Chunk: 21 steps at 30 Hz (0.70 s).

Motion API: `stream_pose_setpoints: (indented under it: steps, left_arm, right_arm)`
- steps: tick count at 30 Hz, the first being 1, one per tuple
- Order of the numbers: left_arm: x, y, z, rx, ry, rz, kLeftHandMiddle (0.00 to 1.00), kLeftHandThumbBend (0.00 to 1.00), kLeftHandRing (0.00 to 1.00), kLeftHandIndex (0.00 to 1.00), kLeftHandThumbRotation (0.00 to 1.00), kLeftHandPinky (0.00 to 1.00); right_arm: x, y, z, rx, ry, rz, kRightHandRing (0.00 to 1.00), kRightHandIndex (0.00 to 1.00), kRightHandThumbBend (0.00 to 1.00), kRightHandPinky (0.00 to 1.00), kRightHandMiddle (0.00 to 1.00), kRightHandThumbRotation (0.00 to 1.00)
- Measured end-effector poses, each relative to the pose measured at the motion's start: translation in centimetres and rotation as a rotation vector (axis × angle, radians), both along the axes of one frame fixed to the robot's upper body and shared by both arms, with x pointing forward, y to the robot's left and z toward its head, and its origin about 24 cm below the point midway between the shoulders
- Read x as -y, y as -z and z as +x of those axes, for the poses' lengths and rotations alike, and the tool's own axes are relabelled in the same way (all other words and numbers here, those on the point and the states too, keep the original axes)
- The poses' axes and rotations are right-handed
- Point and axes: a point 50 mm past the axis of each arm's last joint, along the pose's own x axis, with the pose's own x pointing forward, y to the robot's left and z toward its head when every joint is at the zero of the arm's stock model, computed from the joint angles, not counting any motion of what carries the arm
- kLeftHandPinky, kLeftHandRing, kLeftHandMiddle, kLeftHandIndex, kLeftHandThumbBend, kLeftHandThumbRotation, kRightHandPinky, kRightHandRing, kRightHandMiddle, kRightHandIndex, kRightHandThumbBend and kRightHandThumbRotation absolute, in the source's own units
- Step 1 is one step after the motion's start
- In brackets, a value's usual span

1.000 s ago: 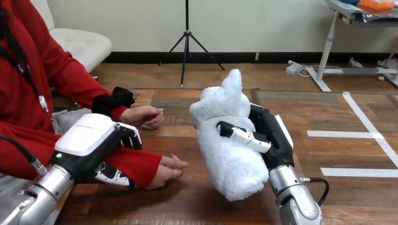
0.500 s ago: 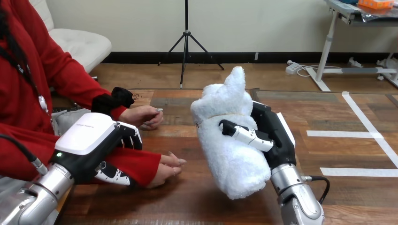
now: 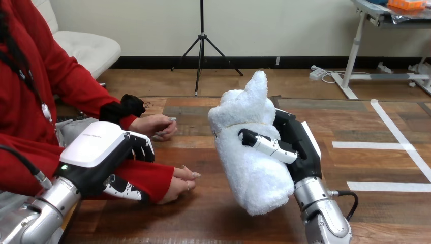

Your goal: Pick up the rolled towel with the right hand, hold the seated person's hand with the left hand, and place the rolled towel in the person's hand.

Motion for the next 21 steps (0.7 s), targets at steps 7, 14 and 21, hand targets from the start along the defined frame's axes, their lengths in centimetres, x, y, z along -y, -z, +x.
stream_pose_setpoints:
  steps: [7,14,21]
  left_arm:
    - [0.13,0.00,0.02,0.003,0.002,-0.008,0.46,0.84,0.41,0.48,0.06,0.39]
    - [0.28,-0.07,0.05,0.009,0.005,-0.022,0.45,0.83,0.40,0.47,0.04,0.39]
    - [0.52,-0.26,0.06,0.019,0.018,-0.044,0.45,0.83,0.40,0.47,0.04,0.38]
  right_arm:
    - [0.03,0.00,-0.01,0.001,0.000,0.001,0.09,0.22,0.54,0.04,0.17,0.00]
    - [0.05,0.00,0.00,0.000,0.003,0.001,0.09,0.22,0.54,0.04,0.17,0.00]
    - [0.04,-0.01,0.02,-0.001,0.005,-0.001,0.09,0.22,0.55,0.04,0.18,0.00]
